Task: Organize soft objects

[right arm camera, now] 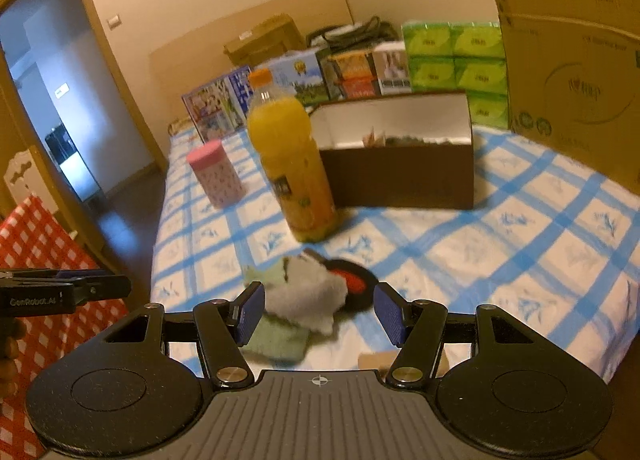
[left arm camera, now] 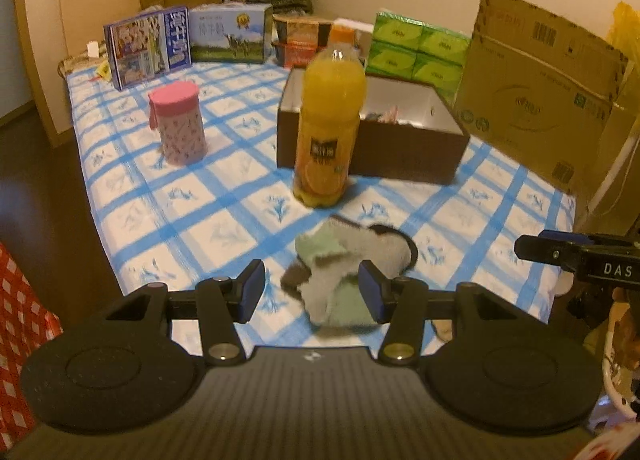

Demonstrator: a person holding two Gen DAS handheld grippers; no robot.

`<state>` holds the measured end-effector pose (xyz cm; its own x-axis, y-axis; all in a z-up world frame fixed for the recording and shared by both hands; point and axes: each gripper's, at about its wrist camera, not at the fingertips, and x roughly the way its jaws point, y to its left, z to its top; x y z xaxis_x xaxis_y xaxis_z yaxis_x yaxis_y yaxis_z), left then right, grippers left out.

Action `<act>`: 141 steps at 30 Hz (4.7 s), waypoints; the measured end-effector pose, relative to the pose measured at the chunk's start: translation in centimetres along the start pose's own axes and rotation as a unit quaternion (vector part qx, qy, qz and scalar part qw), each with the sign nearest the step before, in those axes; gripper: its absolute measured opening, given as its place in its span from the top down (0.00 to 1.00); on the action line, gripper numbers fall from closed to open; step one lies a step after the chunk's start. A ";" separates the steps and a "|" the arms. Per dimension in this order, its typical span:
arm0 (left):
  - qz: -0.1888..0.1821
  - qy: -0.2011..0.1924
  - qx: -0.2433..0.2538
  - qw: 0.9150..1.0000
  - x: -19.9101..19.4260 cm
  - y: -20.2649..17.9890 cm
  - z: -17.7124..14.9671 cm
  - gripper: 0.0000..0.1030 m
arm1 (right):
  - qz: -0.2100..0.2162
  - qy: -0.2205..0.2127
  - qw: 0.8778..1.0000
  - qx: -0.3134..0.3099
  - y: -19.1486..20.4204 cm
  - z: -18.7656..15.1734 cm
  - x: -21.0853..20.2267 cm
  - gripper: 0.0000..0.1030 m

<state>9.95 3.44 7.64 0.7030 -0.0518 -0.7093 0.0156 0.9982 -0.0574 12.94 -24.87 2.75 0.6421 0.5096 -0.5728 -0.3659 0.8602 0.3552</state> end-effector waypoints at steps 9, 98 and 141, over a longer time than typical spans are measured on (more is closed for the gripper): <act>-0.035 0.050 0.012 0.998 2.8 0.1 -2.6 0.50 | -0.031 0.031 0.999 0.018 0.6 -3.4 1.2 0.41; -0.047 0.128 0.027 0.990 14.2 0.7 -8.6 0.34 | -0.118 0.114 0.981 0.103 -4.2 -8.8 6.0 0.41; -0.056 0.106 -0.008 0.993 14.3 2.1 -8.5 0.76 | -0.147 0.087 0.980 0.100 -3.9 -8.0 12.1 0.75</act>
<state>14.01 4.52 -8.61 0.5311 -0.1696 -0.8301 0.0735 0.9853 -0.1543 16.77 -21.94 -11.48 0.5692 0.2516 -0.7827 -0.0317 0.9580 0.2849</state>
